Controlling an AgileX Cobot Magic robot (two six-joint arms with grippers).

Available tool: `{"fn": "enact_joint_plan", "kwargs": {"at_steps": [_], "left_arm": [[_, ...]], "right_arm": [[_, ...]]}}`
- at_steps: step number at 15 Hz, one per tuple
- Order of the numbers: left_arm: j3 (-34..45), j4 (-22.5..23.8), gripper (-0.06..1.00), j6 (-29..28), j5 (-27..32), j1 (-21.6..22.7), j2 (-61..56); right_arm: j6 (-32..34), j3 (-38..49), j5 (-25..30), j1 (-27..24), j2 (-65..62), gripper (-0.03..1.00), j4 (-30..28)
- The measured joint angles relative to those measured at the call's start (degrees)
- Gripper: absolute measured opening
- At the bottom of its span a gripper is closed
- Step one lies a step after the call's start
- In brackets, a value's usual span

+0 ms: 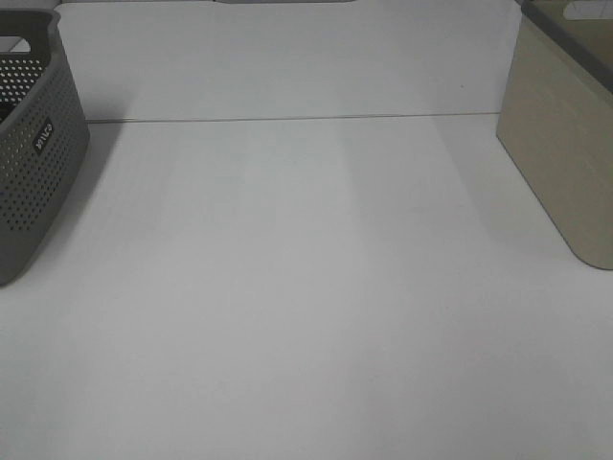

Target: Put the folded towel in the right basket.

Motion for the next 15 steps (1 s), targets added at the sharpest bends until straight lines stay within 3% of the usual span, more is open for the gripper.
{"fn": "enact_joint_plan", "kwargs": {"at_steps": [6,15], "left_arm": [[0.0,0.0,0.97,0.0,0.0,0.0,0.0],[0.0,0.0,0.97,0.0,0.0,0.0,0.0]], "right_arm": [[-0.3,0.0,0.0,-3.6,0.0,0.80,0.0],[-0.4,0.1,-0.2,-3.7,-4.6,0.80,0.1]]}}
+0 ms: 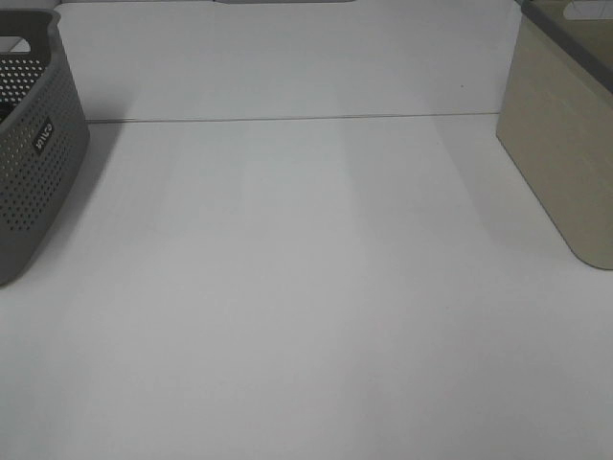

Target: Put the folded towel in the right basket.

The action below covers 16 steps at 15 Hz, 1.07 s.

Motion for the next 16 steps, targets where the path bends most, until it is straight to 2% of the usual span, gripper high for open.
{"fn": "enact_joint_plan", "kwargs": {"at_steps": [16], "left_arm": [[0.0,0.0,0.97,0.0,0.0,0.0,0.0]], "right_arm": [[0.0,0.0,0.0,0.0,0.0,0.80,0.0]]}}
